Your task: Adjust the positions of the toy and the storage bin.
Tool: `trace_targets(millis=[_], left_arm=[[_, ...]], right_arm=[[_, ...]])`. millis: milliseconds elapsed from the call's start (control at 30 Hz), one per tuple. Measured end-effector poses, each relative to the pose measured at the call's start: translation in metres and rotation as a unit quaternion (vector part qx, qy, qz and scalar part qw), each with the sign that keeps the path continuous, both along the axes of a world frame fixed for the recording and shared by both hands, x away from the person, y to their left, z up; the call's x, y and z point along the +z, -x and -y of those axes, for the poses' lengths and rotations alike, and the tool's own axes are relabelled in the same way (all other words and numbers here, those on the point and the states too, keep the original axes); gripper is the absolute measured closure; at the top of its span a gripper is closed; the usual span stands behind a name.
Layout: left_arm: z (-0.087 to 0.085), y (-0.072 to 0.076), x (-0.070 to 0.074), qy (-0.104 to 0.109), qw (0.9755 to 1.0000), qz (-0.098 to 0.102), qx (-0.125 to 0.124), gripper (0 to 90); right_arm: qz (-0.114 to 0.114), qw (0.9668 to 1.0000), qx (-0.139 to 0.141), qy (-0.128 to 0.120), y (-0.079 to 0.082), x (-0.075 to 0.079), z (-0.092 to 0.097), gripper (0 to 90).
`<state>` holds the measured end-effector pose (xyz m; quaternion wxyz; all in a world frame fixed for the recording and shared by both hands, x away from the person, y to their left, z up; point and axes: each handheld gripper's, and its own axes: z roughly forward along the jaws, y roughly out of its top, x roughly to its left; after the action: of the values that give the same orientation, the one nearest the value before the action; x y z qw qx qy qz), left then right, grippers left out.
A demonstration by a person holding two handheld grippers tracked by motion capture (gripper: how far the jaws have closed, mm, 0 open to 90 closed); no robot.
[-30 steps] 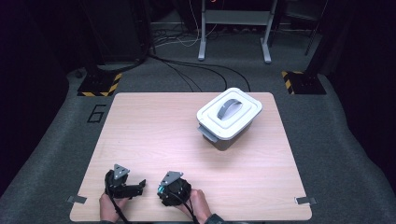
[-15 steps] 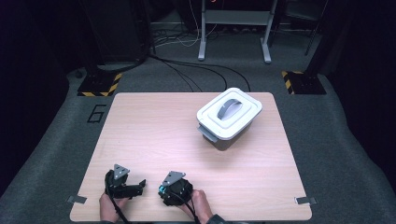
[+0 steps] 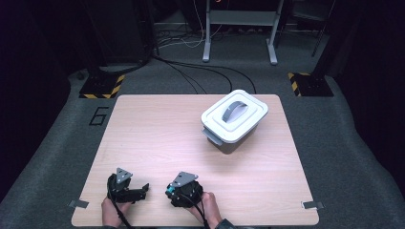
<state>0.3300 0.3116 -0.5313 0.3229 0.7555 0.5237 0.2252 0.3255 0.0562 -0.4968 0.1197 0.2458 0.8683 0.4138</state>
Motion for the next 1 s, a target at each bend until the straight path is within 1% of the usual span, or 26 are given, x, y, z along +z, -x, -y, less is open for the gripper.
trace_targets(millis=[33, 100, 133, 200, 300, 367, 400, 433, 500, 767, 800, 833, 967, 1000], left_arm=[[0.0, 0.0, 0.0, 0.0, 1.0, 0.0, 0.0, 3.6], [0.0, 0.0, 0.0, 0.0, 1.0, 0.0, 0.0, 3.6], [0.0, 0.0, 0.0, 0.0, 1.0, 0.0, 0.0, 3.6], [0.0, 0.0, 0.0, 0.0, 1.0, 0.0, 0.0, 3.6], [0.0, 0.0, 0.0, 0.003, 1.0, 0.0, 0.002, 3.6], [0.0, 0.0, 0.0, 0.003, 1.0, 0.0, 0.002, 3.6], [0.0, 0.0, 0.0, 0.003, 1.0, 0.0, 0.002, 3.6], [0.0, 0.0, 0.0, 0.003, 1.0, 0.0, 0.002, 3.6], [0.0, 0.0, 0.0, 0.003, 1.0, 0.0, 0.002, 3.6], [0.0, 0.0, 0.0, 0.001, 1.0, 0.0, 0.001, 3.6], [0.0, 0.0, 0.0, 0.0, 1.0, 0.0, 0.001, 3.6], [0.0, 0.0, 0.0, 0.0, 1.0, 0.0, 0.0, 3.6], [0.0, 0.0, 0.0, 0.0, 1.0, 0.0, 0.0, 3.6], [0.0, 0.0, 0.0, 0.0, 1.0, 0.0, 0.0, 3.6]], right_arm=[[0.006, 1.0, -0.005, -0.005, -0.001, 0.004, 0.005, 50.0], [0.01, 0.9999, -0.006, -0.008, -0.002, 0.006, 0.008, 50.0], [0.009, 0.9998, -0.015, -0.012, -0.003, 0.009, 0.013, 49.9], [0.011, 0.9997, -0.017, -0.013, -0.003, 0.01, 0.015, 49.9], [0.015, 0.9994, -0.027, -0.017, -0.006, 0.013, 0.024, 49.9], [0.011, 0.9991, -0.036, -0.021, -0.006, 0.015, 0.03, 49.9], [0.016, 0.9989, -0.039, -0.021, -0.007, 0.016, 0.034, 49.9], [0.014, 0.9987, -0.044, -0.023, -0.006, 0.017, 0.037, 49.9], [0.018, 0.9984, -0.049, -0.022, -0.007, 0.018, 0.044, 49.9], [0.017, 0.9947, -0.096, -0.033, -0.006, 0.022, 0.082, 49.9], [0.019, 0.9937, -0.105, -0.035, -0.007, 0.024, 0.091, 49.8], [0.019, 0.9937, -0.105, -0.035, -0.007, 0.024, 0.091, 49.8], [0.022, 0.9913, -0.124, -0.038, -0.006, 0.026, 0.108, 49.8], [0.018, 0.9904, -0.131, -0.039, -0.006, 0.026, 0.112, 49.8]])
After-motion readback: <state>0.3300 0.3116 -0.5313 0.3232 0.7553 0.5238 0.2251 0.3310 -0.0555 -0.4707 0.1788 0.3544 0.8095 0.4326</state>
